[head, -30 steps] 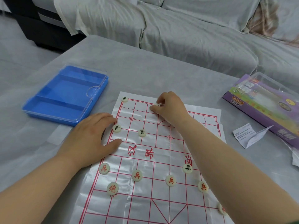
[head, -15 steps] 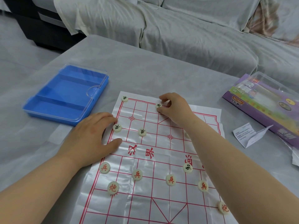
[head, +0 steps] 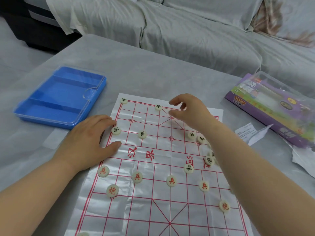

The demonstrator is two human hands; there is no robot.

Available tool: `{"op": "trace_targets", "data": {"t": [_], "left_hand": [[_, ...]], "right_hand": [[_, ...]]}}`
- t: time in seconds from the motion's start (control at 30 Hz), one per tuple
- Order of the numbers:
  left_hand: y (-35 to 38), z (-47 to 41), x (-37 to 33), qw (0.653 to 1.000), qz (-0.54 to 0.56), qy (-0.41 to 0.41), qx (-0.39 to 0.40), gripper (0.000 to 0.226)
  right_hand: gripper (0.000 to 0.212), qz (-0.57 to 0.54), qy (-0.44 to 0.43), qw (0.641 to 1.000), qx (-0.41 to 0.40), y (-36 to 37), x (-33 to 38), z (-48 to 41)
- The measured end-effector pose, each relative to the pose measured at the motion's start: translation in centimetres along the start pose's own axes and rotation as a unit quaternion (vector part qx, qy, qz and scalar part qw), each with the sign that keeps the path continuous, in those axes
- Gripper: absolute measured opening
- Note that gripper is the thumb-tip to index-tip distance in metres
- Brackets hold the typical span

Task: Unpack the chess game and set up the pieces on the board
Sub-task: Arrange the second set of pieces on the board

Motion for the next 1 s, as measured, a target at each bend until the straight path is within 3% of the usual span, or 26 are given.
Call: {"op": "trace_targets", "data": {"t": [0.2, 0.4, 0.6, 0.83, 1.0], "left_hand": [[-0.3, 0.2, -0.6, 1.000, 0.001, -0.017, 0.009, 0.065], [-0.4, 0.4, -1.2, 0.999, -0.006, -0.032, 0.016, 0.066], [-0.3, 0.4, -1.2, 0.999, -0.013, -0.032, 0.013, 0.066], [-0.2, 0.3, -1.1, 0.999, -0.013, -0.028, 0.009, 0.065], [-0.2, 0.2, -0.9, 1.000, -0.009, -0.028, 0.011, 0.065]], "right_hand": [[0.027, 0.049, -0.002, 0.987, 0.150, -1.9, -1.0, 8.3], [0.035, 0.083, -0.009, 0.976, 0.201, -0.5, -1.3, 11.2], [0.028, 0.106, -0.020, 0.975, 0.193, -0.1, -1.3, 10.4], [0.034, 0.119, -0.016, 0.987, 0.107, 0.9, 0.2, 7.2], [0.036, 0.137, 0.000, 0.986, 0.097, 2.1, -0.2, 5.5]]}}
Point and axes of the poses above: each hand's wrist, its own z-axis away from the middle knuckle, its own y-axis out of the palm, x = y × z, the point moved 2 cm from there along -z, towards the middle knuckle
